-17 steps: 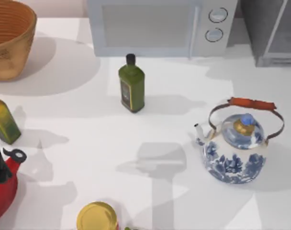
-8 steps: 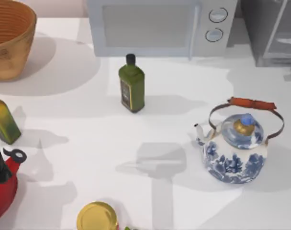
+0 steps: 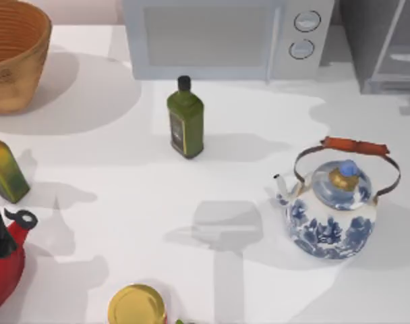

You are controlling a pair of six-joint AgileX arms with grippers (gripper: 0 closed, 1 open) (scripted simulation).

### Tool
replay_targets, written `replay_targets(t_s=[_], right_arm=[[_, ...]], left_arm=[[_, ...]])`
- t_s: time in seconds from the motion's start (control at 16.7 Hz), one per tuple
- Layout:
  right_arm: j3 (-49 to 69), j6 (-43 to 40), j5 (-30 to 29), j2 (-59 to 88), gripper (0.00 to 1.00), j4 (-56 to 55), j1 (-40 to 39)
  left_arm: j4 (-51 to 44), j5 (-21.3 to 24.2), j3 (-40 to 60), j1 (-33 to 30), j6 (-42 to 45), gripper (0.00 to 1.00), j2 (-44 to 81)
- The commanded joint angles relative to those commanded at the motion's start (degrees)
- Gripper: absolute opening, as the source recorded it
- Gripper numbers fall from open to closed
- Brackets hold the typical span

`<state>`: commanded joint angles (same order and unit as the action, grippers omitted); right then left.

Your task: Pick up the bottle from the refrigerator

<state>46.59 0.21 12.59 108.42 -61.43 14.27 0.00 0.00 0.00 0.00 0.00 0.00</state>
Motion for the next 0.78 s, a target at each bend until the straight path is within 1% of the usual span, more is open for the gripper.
replay_targets(t_s=[0.18,0.36,0.54,0.78], right_arm=[[-2.59,-0.25,-0.88,-6.59,0.0,3.59,-0.94],[-7.29,-0.45,-2.33,-17.97,0.0,9.89,-2.39],[-13.99,-0.47,-4.11,-33.75,0.0,18.6,-4.24],[-24.83,-0.25,-6.68,-58.77,0.0,32.48,-7.15]], left_arm=[[0.0,0.0,0.0,0.0,0.0,1.0,0.0],[0.0,0.0,0.0,0.0,0.0,1.0,0.0],[0.0,0.0,0.0,0.0,0.0,1.0,0.0],[0.0,0.0,0.0,0.0,0.0,1.0,0.0]])
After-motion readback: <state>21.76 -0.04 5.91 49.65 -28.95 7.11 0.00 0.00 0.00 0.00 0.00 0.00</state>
